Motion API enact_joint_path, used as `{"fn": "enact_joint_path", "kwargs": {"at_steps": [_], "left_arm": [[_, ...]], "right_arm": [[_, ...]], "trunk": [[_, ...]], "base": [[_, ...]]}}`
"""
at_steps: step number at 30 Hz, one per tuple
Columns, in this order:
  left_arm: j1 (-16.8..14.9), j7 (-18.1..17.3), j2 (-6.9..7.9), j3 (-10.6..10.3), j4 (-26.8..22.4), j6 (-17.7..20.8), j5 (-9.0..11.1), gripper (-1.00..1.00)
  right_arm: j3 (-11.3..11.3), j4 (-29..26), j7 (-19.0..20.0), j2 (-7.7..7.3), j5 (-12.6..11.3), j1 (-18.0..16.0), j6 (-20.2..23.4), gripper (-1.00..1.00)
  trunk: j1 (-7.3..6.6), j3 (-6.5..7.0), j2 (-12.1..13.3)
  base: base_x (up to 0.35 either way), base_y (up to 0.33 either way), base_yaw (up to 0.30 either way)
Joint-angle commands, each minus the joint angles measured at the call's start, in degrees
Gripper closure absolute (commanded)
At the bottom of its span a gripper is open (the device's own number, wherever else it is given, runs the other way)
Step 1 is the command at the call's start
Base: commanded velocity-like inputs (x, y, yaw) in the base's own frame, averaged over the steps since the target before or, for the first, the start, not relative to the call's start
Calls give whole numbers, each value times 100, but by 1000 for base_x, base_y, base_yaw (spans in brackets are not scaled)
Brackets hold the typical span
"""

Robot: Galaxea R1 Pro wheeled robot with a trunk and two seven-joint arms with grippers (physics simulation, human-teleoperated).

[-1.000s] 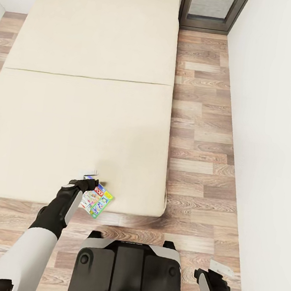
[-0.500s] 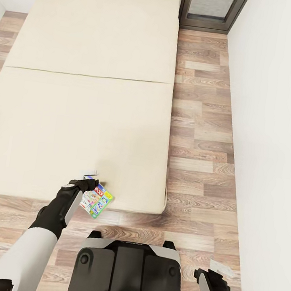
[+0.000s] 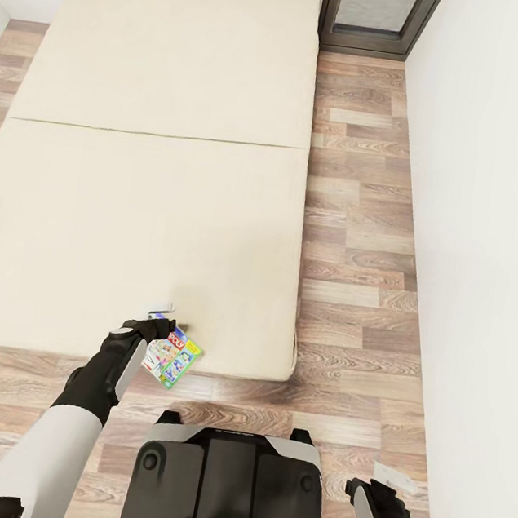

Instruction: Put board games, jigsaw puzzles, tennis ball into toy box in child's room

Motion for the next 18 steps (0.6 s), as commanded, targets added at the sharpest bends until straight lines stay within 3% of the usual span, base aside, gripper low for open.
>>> {"fn": "enact_joint_path", "kwargs": {"at_steps": [1, 18], "left_arm": [[0, 9, -4, 12, -12, 29, 13, -100], [40, 12, -4, 23, -438, 27, 47, -100]], "right_arm": [[9, -9, -42, -2, -60, 0, 14, -100], [9, -7, -42, -2, -60, 0, 10, -100]], "trunk": [[4, -6, -8], [4, -6, -8]], "base": [[0, 0, 0], [0, 0, 0]]}}
